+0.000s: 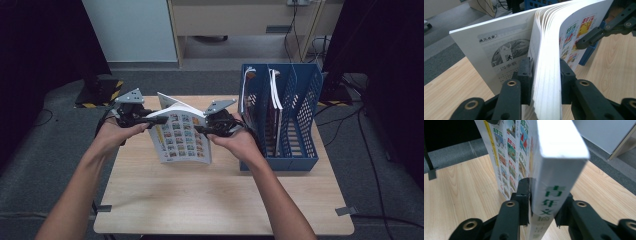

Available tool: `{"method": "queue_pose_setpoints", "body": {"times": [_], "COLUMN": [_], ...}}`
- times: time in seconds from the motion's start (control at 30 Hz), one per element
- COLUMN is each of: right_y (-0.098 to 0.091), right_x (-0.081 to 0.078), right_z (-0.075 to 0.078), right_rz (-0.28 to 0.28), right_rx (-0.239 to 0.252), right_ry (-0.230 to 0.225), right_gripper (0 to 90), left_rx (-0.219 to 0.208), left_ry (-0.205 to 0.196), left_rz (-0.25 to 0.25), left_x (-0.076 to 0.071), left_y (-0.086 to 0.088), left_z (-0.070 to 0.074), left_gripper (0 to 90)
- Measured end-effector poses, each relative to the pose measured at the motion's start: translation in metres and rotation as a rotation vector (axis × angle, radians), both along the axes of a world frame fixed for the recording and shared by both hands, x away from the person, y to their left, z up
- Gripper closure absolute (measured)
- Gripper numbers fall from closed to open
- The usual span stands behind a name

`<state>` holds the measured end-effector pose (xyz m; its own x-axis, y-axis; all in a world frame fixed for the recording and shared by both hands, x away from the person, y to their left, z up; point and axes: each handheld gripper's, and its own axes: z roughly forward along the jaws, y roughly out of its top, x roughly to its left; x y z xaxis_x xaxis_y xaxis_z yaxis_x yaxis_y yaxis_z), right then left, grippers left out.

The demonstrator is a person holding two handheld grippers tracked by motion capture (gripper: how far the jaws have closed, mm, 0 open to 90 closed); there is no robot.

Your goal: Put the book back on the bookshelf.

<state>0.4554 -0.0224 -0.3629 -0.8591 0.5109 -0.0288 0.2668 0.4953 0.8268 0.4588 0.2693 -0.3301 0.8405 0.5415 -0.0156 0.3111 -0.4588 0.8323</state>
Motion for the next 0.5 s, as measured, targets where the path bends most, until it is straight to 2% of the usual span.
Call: {"method": "queue_pose_setpoints", "body": {"times": [0.1,0.5], "right_y": [0.0019,0.0068], "right_x": [0.0009,0.005], "right_z": [0.0022,0.0075], "right_rz": [0.007,0.019], "right_rx": [-0.022,-0.028], "right_ry": [-0.006,-0.003], "right_gripper": [66.7,61.5], "left_rx": [0.01,0.01], "left_ry": [-0.003,-0.005], "left_rz": [-0.008,-0.016], "left_x": [-0.0003,-0.0008], "left_y": [-0.0009,-0.0007], "left_z": [0.001,0.0008], "left_gripper": [71.6,72.1]}}
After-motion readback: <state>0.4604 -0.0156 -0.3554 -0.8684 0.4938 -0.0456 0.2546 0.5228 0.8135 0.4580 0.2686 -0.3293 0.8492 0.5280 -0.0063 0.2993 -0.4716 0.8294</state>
